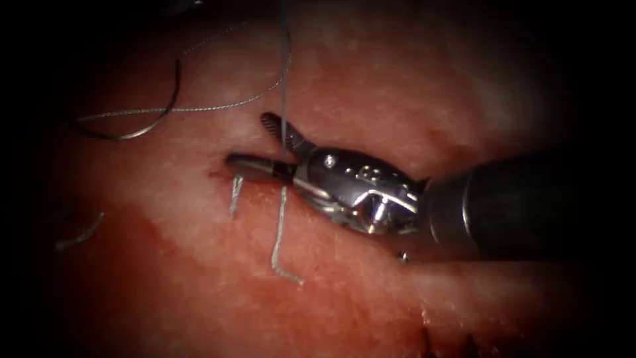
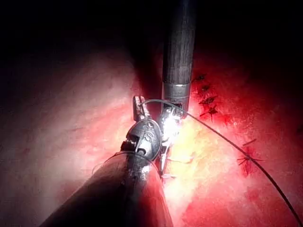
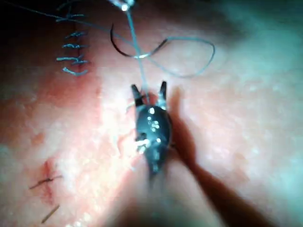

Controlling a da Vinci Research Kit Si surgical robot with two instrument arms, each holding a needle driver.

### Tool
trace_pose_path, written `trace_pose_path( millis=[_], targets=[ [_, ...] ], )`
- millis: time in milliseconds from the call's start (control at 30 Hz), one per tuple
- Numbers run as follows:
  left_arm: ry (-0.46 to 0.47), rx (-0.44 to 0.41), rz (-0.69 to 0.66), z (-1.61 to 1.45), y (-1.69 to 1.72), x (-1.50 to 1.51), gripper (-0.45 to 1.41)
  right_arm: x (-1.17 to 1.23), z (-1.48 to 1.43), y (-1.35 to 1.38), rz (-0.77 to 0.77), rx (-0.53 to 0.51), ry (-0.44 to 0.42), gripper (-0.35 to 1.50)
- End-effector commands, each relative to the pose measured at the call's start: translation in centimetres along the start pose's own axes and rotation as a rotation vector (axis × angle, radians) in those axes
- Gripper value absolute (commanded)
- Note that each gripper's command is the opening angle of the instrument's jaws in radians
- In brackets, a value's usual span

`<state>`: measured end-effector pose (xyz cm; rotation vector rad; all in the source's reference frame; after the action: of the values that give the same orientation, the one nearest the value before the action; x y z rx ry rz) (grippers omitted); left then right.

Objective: Wound Closure

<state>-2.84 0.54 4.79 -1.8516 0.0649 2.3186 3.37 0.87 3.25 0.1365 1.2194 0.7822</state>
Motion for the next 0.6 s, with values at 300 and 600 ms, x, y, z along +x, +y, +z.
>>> trace_pose_path(
  millis=[300,600],
  targets=[
    [0.003,-0.005,-0.003,0.04,0.12,0.0,-0.45,-0.11,0.18,-0.13,-0.01,0.042,0.01,0.94],
    [0.005,-0.007,0.0,0.04,0.21,0.04,-0.45,-0.02,0.08,-0.07,-0.094,0.073,0.037,-0.35]
  ],
)
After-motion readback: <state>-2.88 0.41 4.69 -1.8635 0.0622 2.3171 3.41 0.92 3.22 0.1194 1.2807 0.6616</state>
